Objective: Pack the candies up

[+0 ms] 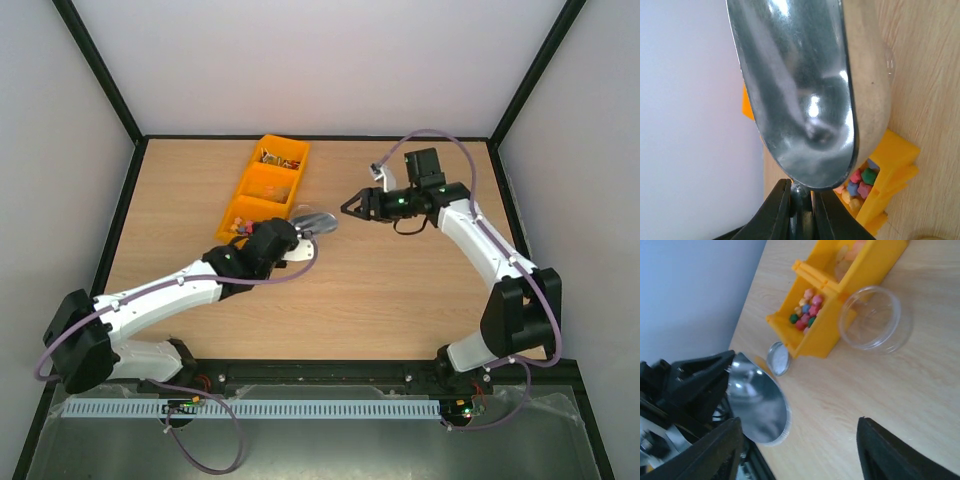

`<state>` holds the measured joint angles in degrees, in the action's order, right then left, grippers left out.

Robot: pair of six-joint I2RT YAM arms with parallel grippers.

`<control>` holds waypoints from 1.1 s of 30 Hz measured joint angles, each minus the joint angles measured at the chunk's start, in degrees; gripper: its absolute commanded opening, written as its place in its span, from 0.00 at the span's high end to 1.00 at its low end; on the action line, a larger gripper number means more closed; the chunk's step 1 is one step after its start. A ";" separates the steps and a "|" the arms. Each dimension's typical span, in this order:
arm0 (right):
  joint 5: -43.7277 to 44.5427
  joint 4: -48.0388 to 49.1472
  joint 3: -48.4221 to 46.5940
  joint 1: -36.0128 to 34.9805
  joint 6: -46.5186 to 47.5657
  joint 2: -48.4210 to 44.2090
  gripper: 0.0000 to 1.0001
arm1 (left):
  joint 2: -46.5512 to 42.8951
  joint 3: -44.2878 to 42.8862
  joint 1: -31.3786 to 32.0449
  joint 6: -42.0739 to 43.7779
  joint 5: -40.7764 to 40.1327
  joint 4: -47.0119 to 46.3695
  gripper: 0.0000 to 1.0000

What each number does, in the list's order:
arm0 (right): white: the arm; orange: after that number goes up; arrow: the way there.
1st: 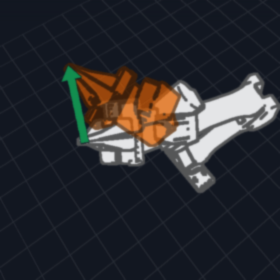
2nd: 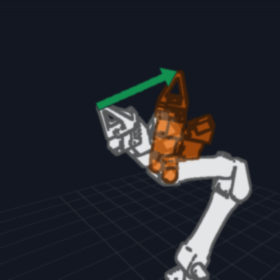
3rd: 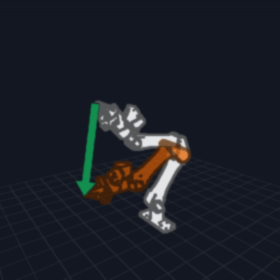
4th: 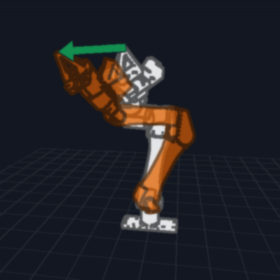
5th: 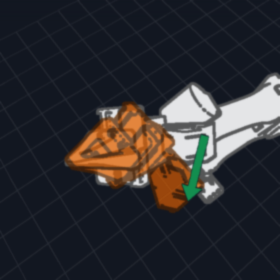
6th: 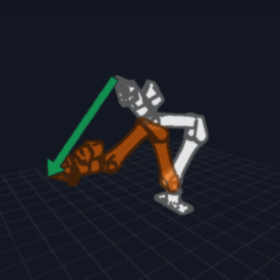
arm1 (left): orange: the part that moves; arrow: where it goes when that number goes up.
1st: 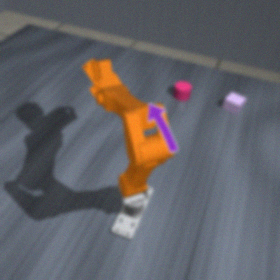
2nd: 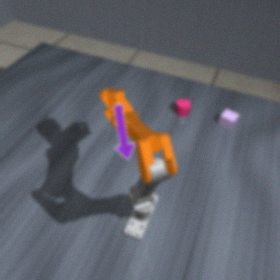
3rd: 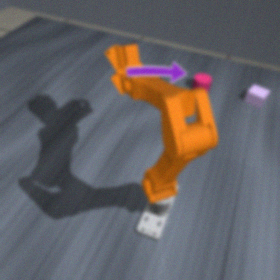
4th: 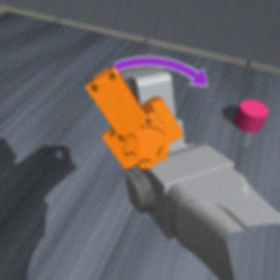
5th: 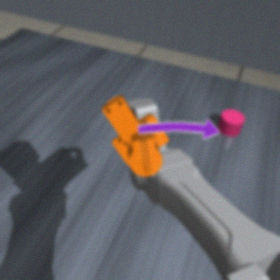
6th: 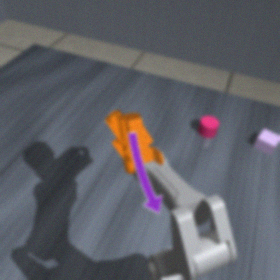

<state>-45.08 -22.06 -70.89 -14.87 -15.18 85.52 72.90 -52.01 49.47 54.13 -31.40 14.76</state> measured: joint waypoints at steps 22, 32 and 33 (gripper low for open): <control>-1.03 4.04 4.94 -7.02 -2.82 2.73 0.66 | 1.84 1.40 5.81 2.23 -6.16 -3.93 0.97; -2.62 4.33 4.98 -7.02 -2.56 3.63 0.99 | 1.81 1.40 6.88 1.68 -6.10 -3.26 0.68; -2.78 4.31 5.01 -7.02 -2.36 3.63 0.99 | 1.81 1.38 6.78 1.64 -5.86 -2.73 0.62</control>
<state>-47.86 -17.76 -65.89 -21.89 -17.54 89.14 74.72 -50.63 56.25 55.77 -37.26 12.03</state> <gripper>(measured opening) 0.034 0.213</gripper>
